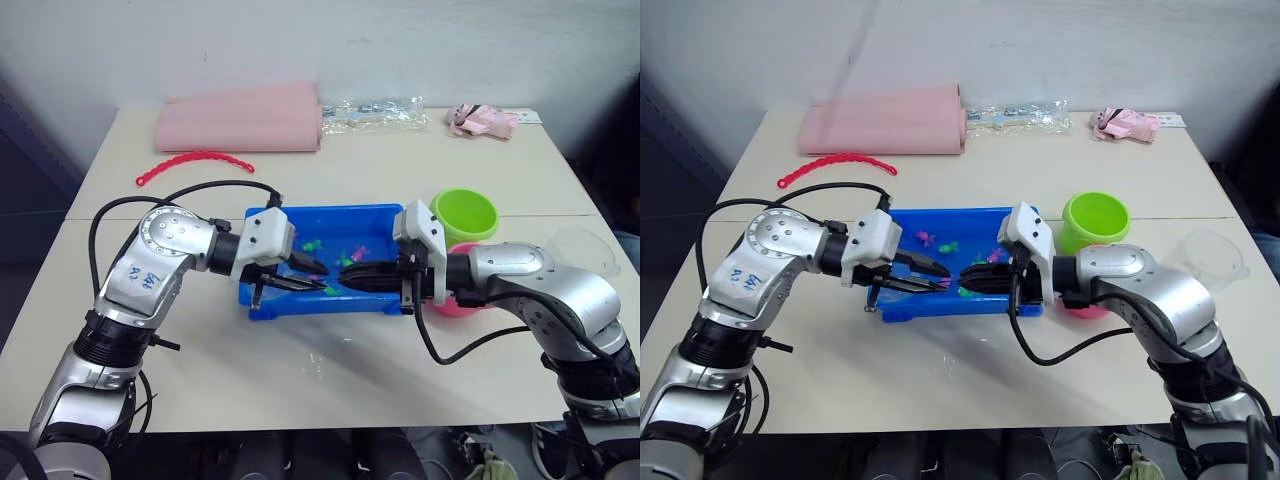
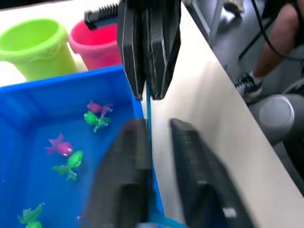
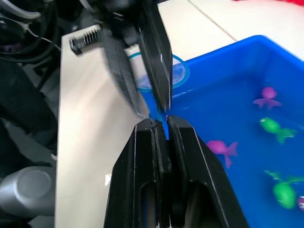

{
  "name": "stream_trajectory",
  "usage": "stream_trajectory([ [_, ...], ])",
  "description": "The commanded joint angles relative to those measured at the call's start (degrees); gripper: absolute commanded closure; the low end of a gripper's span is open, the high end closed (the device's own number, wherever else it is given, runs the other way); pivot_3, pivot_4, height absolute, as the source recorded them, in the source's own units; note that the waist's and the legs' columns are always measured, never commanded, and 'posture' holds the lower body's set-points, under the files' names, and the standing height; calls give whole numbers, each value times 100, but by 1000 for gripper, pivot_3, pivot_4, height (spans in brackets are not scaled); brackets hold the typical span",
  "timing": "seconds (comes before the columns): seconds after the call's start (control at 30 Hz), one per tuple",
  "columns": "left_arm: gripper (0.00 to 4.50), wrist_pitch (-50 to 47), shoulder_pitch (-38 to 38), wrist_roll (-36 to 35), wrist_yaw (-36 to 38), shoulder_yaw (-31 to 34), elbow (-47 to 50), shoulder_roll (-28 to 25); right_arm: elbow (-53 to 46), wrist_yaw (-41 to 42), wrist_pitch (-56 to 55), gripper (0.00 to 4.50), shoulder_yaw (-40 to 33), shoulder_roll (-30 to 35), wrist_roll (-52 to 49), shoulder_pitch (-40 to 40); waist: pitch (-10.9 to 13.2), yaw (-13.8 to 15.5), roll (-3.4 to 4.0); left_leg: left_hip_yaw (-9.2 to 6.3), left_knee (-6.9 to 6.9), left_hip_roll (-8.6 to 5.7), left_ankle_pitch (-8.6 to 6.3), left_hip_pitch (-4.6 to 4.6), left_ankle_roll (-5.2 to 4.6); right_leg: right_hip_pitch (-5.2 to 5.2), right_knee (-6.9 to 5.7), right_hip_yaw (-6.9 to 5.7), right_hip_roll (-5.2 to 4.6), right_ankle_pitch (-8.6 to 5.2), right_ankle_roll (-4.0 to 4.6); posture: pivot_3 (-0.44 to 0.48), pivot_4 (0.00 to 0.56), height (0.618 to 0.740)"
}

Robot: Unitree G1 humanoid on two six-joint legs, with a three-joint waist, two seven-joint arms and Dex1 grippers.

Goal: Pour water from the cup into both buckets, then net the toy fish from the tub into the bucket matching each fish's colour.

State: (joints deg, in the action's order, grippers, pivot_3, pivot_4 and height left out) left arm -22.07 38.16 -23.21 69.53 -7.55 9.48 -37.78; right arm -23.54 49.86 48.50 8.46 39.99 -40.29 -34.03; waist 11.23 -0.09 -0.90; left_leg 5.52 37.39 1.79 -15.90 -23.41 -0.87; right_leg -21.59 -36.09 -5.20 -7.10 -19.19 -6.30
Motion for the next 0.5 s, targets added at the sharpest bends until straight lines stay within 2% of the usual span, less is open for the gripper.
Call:
stream_trajectory([
  [0.03,1755,-52,25,-749,-166,1035,-23,-17,21,235,-386,4500,-281,296,268,-219,0,0,0,0,1,0,0,0,0,0,-1,-1,0,0,0,0,150,740],
  [0.1,837,-312,-4,-1047,-243,1518,-198,-207,120,482,-698,4500,-328,586,524,-243,0,-2,0,-1,6,-1,0,0,0,0,-1,-1,-2,0,0,0,150,740],
  [0.17,43,-255,-139,-1020,-218,1782,-315,-446,245,707,-1010,4500,-392,895,769,-203,0,-4,0,-1,5,-1,0,0,0,0,-1,-2,-1,0,0,0,150,740],
  [0.3,43,149,-750,-772,-173,2222,-678,-822,838,1231,-1867,4500,-516,1543,1415,-230,1,-5,1,6,-3,-3,0,6,0,1,0,2,-1,0,-1,0,150,740],
  [0.37,43,401,-1106,-652,-199,2328,-850,-865,1211,1526,-2313,4500,-488,1821,1731,-312,1,-10,2,12,-4,-4,0,8,0,0,0,6,-2,0,-1,0,150,740],
  [0.5,43,606,-1615,-585,-340,2249,-808,-720,1717,1869,-2912,4500,-304,1954,2201,-536,1,-17,2,14,-1,0,0,9,0,-2,5,7,-1,0,-1,0,150,740],
])
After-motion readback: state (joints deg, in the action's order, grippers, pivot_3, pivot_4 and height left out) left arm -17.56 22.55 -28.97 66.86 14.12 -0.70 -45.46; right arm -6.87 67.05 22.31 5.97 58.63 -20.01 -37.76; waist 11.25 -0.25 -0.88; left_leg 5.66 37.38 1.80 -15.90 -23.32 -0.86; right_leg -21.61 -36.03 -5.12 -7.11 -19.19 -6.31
